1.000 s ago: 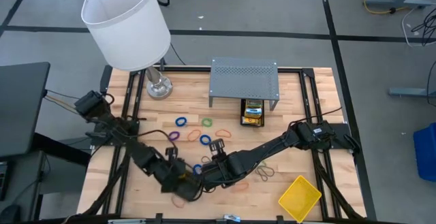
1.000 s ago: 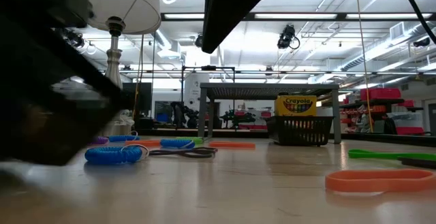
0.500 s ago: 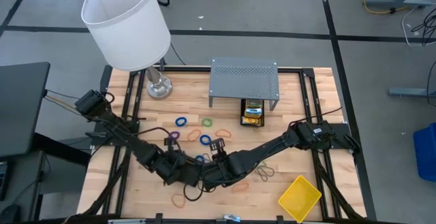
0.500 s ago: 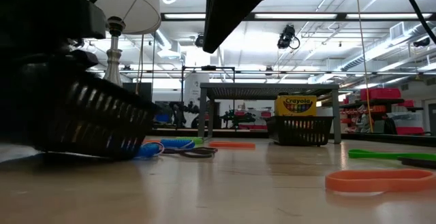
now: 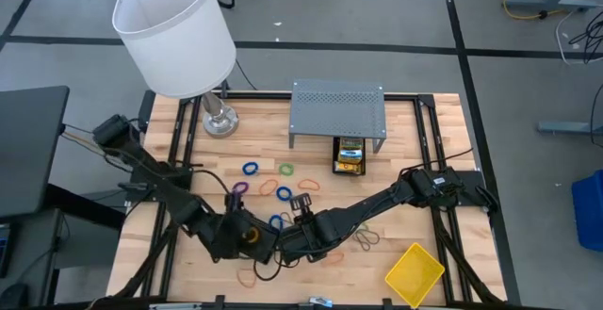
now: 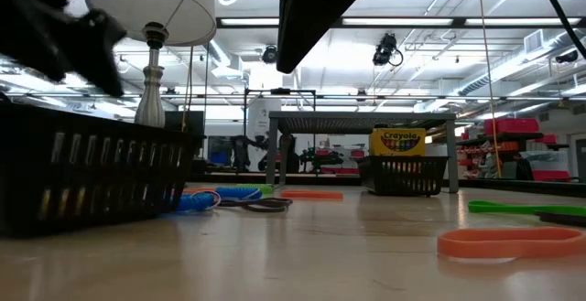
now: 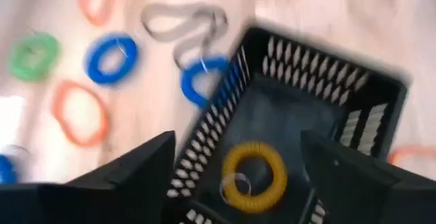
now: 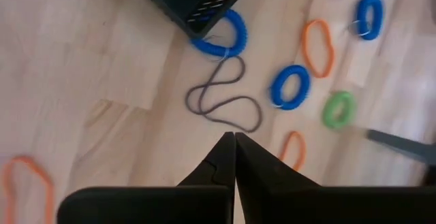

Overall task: Pick & Place Office Desk Supplies
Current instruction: Put the purple spring keychain into the bottom black bin

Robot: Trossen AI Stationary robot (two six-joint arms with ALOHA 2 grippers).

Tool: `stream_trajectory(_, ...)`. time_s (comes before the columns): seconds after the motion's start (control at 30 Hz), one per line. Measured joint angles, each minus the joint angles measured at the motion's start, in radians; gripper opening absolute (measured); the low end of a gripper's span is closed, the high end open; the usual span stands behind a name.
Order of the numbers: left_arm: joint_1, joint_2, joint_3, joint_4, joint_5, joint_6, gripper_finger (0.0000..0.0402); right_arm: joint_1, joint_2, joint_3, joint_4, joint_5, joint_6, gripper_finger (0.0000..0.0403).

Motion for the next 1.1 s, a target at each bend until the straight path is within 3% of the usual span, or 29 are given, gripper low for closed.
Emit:
stream_trajectory(0.17,0.002,-0.113,0.000,-0.122,-0.140,-0.033,0.0335,0.008,0.000,0.000,-0.001,-0.100,0.001,0.0005)
stream_trajectory(0.33,0.114,-0.145,-0.001,-0.310,-0.131,-0.078,0.0319,0.010,0.000,0.000,0.000,-0.195,-0.002,0.0026)
stream_trajectory(0.77,0.478,-0.139,-0.019,-0.386,0.216,0.157,0.0314,-0.079,0.000,0.000,-0.023,-0.198,-0.070,0.0192)
stream_trajectory(0.9,0.544,-0.139,-0.099,-0.316,0.285,0.196,0.0314,-0.106,0.000,0.000,-0.021,-0.256,-0.086,0.0207)
stream_trajectory(1.1,0.639,-0.138,-0.219,-0.195,0.358,0.227,0.0313,-0.114,0.000,0.000,0.018,-0.269,-0.134,0.0198)
